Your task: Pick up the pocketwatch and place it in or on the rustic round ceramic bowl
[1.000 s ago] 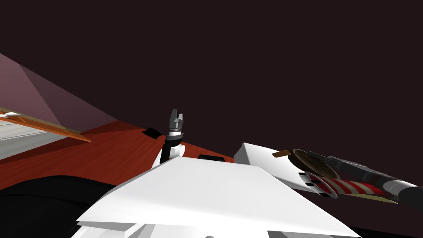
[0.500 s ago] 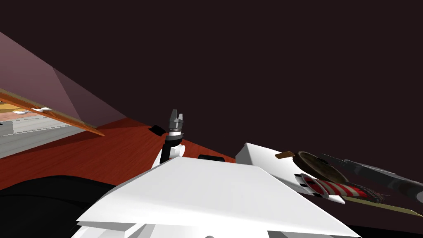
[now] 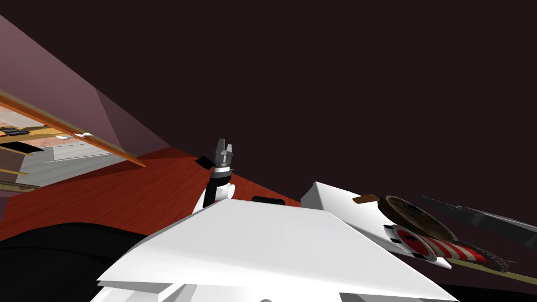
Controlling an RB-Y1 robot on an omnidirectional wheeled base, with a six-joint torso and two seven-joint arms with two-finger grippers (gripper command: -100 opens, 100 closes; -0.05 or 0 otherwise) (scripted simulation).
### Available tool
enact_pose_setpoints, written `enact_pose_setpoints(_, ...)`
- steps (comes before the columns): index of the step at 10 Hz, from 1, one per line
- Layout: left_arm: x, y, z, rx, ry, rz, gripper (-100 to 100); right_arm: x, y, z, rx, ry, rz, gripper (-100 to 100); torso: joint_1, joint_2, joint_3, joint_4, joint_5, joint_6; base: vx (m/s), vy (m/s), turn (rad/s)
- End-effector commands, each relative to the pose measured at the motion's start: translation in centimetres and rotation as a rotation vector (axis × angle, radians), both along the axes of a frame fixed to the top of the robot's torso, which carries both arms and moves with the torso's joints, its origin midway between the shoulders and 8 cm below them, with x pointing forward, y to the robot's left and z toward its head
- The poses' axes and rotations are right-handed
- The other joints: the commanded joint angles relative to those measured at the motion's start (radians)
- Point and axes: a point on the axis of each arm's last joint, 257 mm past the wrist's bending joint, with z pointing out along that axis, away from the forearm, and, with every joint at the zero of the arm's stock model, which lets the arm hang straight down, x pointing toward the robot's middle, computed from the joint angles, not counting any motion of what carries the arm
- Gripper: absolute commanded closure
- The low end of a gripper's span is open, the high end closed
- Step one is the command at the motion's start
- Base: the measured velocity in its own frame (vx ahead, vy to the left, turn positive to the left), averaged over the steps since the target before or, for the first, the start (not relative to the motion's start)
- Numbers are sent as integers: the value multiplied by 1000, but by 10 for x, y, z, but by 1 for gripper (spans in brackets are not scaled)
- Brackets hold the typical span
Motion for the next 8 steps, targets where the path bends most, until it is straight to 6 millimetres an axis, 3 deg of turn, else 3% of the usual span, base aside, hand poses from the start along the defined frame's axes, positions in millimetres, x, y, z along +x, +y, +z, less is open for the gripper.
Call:
enact_pose_setpoints(1, 0, 0, 0, 0, 0, 0, 0, -2, -2, 4, 0, 2, -6, -100, 0, 0, 0, 0, 0, 0, -18, 25, 48)
enact_pose_setpoints(2, 0, 0, 0, 0, 0, 0, 0, -2, -1, 2, 0, 2, -4, -100, 0, 0, 0, 0, 0, 0, -6, 9, 1)
enact_pose_setpoints(3, 0, 0, 0, 0, 0, 0, 0, -2, -1, 3, 0, 1, -5, 0, -1, -1, 0, 0, 0, 0, 0, 0, 0)
enact_pose_setpoints(8, 0, 0, 0, 0, 0, 0, 0, -2, -1, 3, 0, 1, -5, 0, -2, -2, -1, 0, -1, 0, 0, 0, 0)
